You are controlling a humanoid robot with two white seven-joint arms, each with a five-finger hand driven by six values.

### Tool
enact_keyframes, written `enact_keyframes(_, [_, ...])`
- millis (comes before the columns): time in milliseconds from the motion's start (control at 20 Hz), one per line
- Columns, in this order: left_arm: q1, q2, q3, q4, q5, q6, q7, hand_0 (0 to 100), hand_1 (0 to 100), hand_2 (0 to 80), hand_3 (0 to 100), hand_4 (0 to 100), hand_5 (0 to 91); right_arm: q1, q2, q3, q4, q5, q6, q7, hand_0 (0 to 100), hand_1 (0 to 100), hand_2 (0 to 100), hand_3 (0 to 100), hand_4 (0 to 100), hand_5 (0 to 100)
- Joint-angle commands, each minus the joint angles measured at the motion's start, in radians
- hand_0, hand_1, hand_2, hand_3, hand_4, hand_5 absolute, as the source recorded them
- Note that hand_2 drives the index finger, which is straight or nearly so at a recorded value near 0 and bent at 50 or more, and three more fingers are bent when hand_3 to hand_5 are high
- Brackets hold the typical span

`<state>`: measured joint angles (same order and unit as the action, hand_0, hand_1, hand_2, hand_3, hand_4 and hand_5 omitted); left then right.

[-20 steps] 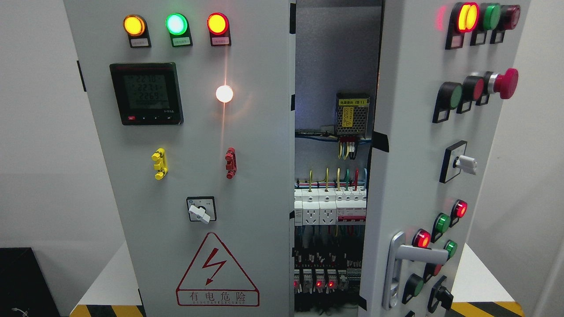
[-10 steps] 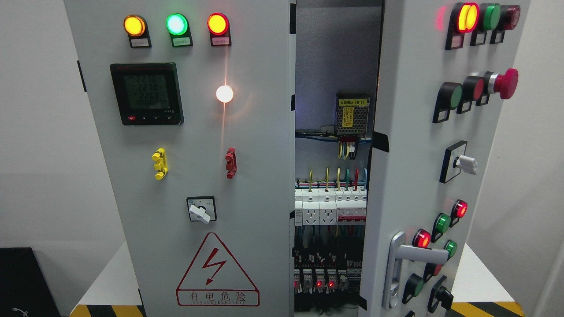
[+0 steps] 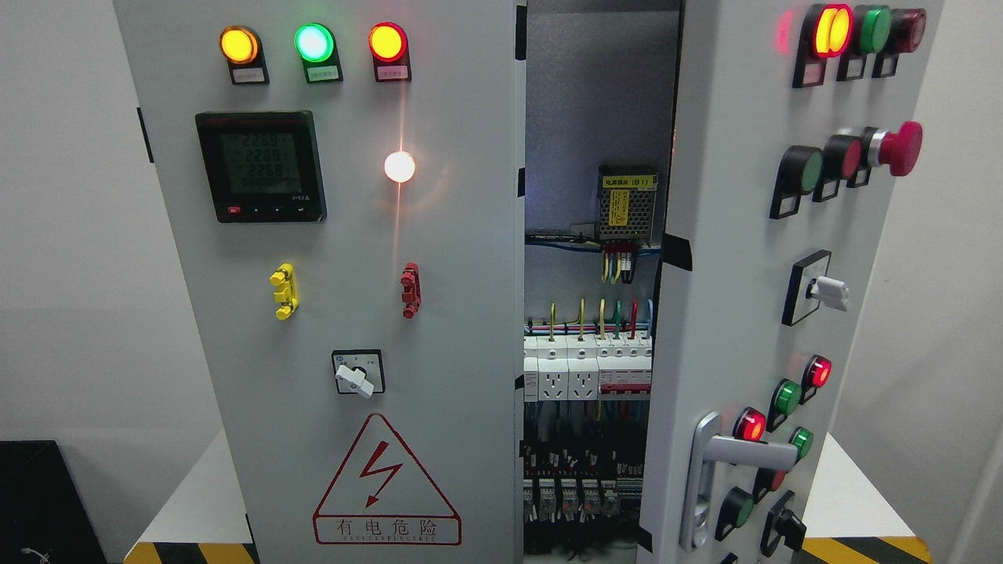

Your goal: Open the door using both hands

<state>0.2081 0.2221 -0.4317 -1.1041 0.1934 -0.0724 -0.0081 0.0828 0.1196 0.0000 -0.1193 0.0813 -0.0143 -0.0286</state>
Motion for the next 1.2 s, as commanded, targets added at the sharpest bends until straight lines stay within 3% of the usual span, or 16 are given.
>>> enact_keyframes(0, [0.0,0.137,-0.165,-0.609,0.001,-0.006,0.002,0,0,0.0,0,0,0.0,0.0,0.0,-0.002,0.0,0.0,-0.001,-0.001,19,0,0,0,0,0])
enact_keyframes(301, [-0.062,0.201,-0.22,-0.75,0.03,-0.006,0.002,0,0,0.0,0,0,0.0,0.0,0.0,-0.002,0.0,0.0,-0.001,-0.001,19,0,0,0,0,0])
enact_keyframes(802, [-0.331,0.255,-0.262,-0.858,0.342,0.002,0.002,0,0,0.0,0,0,0.0,0.0,0.0,-0.002,0.0,0.0,-0.001,-0.001,19,0,0,0,0,0])
enact_keyframes(1002, [-0.413,0.287,-0.272,-0.87,0.429,0.002,0.002,0,0,0.0,0,0,0.0,0.0,0.0,-0.002,0.0,0.0,-0.001,-0.001,19,0,0,0,0,0])
enact_keyframes(1152, [-0.481,0.292,-0.291,-0.885,0.445,0.002,0.002,0,0,0.0,0,0,0.0,0.0,0.0,-0.002,0.0,0.0,-0.001,-0.001,19,0,0,0,0,0])
